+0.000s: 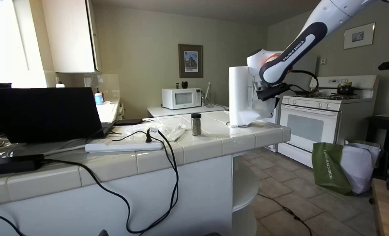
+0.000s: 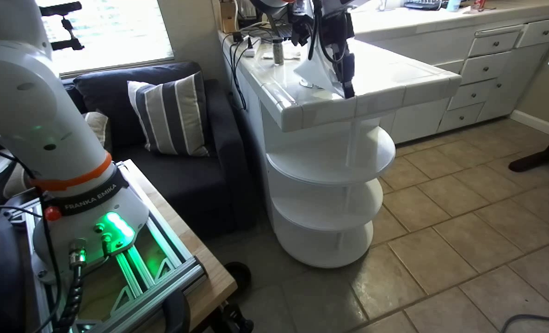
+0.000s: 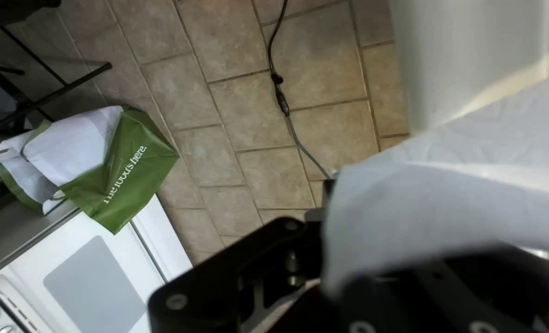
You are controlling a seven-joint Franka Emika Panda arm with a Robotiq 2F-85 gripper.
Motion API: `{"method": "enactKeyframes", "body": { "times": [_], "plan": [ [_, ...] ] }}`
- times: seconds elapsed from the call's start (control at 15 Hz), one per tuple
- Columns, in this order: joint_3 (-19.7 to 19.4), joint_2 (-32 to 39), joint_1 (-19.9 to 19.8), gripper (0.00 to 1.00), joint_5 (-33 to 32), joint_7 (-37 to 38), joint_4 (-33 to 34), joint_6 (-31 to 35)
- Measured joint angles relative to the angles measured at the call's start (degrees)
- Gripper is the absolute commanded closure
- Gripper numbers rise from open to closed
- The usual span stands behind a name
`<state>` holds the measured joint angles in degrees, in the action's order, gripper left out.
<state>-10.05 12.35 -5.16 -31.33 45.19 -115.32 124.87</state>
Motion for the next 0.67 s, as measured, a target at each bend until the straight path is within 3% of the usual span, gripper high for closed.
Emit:
{"method": "enactKeyframes", "body": {
  "times": [0.67],
  "plan": [
    [-1.93, 1.94, -0.06, 1.00, -7.98, 8.21, 0.79, 0.07]
  ]
}}
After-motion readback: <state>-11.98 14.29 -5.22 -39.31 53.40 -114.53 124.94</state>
